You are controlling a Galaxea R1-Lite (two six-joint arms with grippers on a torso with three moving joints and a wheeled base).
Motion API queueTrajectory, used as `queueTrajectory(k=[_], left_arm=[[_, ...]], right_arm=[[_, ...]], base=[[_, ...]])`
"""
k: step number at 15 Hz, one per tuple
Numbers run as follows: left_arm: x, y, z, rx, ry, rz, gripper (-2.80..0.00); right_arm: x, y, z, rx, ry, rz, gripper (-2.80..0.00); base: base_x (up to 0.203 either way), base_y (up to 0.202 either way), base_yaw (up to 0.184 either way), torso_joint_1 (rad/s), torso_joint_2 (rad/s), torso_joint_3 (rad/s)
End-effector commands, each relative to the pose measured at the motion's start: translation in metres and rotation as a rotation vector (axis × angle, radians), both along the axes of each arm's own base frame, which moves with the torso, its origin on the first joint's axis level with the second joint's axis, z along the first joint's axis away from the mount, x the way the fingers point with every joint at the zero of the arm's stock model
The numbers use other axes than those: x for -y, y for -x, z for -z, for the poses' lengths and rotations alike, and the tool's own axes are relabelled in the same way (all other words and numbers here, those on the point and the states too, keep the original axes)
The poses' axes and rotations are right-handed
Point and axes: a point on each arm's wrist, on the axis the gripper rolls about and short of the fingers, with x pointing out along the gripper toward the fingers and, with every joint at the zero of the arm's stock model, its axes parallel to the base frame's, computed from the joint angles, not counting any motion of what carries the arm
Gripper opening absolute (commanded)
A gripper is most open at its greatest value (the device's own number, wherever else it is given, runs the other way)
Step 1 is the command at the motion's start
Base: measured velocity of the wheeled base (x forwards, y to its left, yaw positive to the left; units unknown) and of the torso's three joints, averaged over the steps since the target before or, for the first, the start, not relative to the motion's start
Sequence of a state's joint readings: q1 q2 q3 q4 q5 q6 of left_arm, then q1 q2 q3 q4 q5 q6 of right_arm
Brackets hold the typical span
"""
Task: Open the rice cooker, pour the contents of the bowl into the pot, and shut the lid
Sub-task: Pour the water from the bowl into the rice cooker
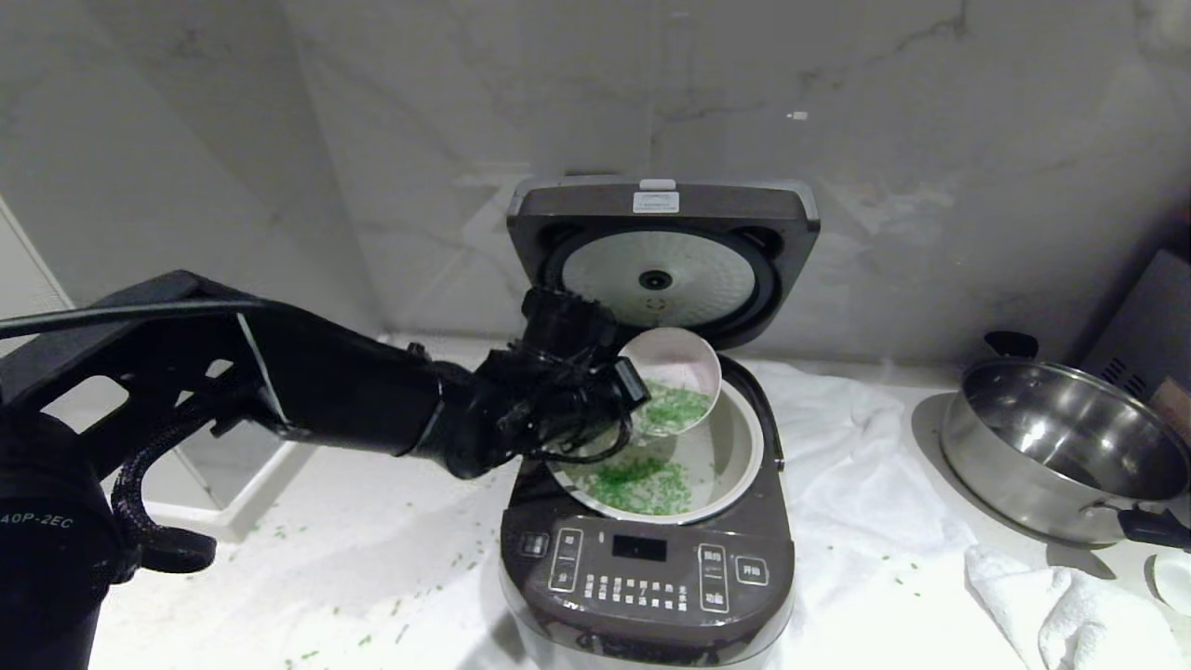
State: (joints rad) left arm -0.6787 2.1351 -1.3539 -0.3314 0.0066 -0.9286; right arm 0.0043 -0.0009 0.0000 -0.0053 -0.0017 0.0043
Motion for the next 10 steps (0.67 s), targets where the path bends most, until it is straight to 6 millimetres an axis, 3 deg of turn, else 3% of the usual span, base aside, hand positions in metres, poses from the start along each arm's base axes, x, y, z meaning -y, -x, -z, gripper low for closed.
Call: queueTrajectory(k=[1,4,7,10], left_arm=[[0.0,0.001,-0.006,0.382,0.273,0.011,-2.8],[0.004,0.001,0.035,0.634,0.323,0.027,-2.8],[0.01,-0.003,0.079,0.743,0.061,0.076,-2.8],[0.02,-0.011,0.089,0.82,-0.019,0.091,-2.8]], right_arm=[[0.0,0.0,0.0,-0.002,0.0,-0.001,-2.8],[0.0,0.0,0.0,-0.002,0.0,-0.001,-2.8],[0.0,0.0,0.0,-0.002,0.0,-0.001,-2.8],[0.0,0.0,0.0,-0.002,0.0,-0.001,-2.8]], base=[[0.0,0.0,0.0,0.0,0.0,0.0],[0.0,0.0,0.0,0.0,0.0,0.0],[0.0,0.0,0.0,0.0,0.0,0.0],[0.0,0.0,0.0,0.0,0.0,0.0]])
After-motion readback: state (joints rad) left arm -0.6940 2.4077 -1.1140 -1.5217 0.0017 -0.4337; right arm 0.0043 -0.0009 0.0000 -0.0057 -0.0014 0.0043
